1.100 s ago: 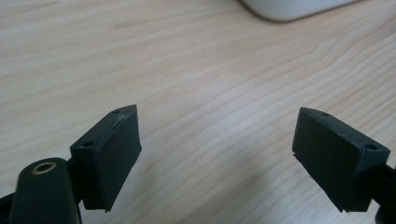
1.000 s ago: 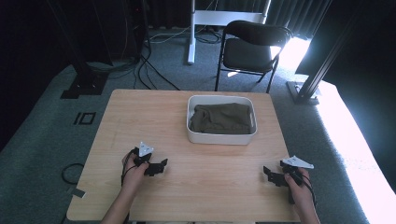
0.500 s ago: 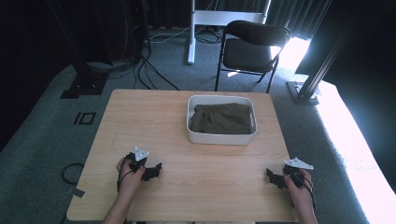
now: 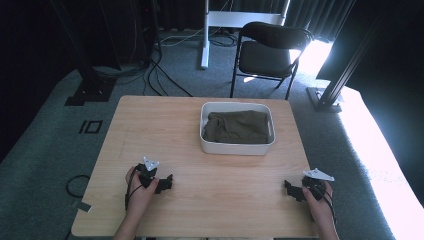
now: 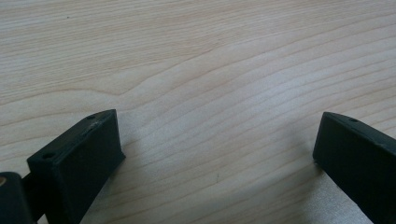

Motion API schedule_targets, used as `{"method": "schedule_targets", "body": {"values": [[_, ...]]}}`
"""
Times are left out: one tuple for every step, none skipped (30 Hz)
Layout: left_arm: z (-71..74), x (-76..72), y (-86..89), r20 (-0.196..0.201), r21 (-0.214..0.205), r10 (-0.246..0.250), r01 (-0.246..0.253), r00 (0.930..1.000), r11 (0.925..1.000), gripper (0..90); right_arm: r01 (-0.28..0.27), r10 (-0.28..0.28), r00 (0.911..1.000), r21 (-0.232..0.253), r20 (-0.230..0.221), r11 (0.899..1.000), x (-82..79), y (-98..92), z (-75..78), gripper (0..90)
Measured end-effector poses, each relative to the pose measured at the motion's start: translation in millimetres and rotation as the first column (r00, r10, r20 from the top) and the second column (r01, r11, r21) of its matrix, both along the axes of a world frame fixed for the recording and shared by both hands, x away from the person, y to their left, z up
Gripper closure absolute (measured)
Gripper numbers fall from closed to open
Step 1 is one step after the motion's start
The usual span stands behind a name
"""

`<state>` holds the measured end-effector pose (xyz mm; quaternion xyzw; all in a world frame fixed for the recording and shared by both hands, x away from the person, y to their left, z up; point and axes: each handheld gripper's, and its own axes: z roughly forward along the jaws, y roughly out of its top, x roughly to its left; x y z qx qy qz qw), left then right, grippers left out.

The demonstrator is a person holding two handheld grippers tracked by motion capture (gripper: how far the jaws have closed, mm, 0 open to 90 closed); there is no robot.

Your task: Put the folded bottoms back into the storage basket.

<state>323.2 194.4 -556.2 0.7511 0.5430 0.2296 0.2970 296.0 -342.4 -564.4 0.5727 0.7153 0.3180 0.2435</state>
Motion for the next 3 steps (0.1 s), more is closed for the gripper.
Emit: {"method": "schedule_targets", "body": {"values": [[0.0, 0.2, -0.3, 0.000, 0.001, 0.004, -0.004, 1.0000, 1.0000, 2.2, 0.000, 0.000, 1.0000, 0.000, 0.000, 1.000, 0.1, 0.1, 0.0, 11.8], [0.0, 0.3, -0.6, 0.000, 0.001, 0.007, -0.007, 1.0000, 1.0000, 2.2, 0.001, -0.001, 1.0000, 0.000, 0.000, 1.000, 0.1, 0.3, 0.0, 11.8], [-0.1, 0.5, -0.8, 0.000, -0.001, 0.011, -0.011, 0.9999, 0.9999, 2.2, 0.000, 0.000, 1.0000, 0.000, 0.000, 1.000, 0.2, 0.3, 0.0, 11.8]]}}
